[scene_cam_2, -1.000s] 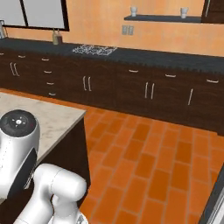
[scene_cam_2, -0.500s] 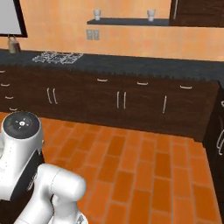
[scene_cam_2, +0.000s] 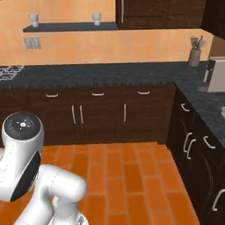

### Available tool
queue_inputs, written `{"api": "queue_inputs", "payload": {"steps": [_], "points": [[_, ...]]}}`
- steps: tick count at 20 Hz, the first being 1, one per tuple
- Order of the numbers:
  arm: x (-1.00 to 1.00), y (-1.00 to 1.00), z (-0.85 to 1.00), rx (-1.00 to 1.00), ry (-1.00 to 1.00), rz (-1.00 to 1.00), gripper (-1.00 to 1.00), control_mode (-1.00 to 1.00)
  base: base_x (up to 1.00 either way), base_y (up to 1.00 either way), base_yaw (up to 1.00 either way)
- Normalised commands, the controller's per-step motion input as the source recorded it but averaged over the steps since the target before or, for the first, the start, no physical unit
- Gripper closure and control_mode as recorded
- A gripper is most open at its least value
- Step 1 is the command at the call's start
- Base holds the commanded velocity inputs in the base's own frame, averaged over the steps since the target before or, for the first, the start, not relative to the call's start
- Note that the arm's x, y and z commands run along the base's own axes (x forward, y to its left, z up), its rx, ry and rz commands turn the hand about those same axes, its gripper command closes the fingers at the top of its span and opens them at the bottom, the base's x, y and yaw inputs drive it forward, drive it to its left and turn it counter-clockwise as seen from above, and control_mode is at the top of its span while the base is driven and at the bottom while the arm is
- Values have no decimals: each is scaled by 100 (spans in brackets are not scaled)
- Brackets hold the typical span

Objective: Take the meat container that has the steak and place it on the second highest rack of the freezer. Then take the vegetable container that has the cucumber and bell pepper and place it on the highest rack of the freezer.

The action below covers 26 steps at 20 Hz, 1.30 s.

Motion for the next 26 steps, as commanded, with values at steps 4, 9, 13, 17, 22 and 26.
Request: {"api": "queue_inputs", "payload": {"steps": [4, 9, 13, 17, 22, 26], "points": [[0, 0, 0, 0, 0, 0, -100, 100, 100, 0, -52], [0, 0, 0, 0, 0, 0, -100, 100, 100, 0, -55], [0, 0, 0, 0, 0, 0, -100, 100, 100, 0, -53], [0, 0, 0, 0, 0, 0, -100, 100, 100, 1, -53], [0, 0, 0, 0, 0, 0, -100, 100, 100, 11, -56], [0, 0, 0, 0, 0, 0, -100, 100, 100, 31, -58]]}}
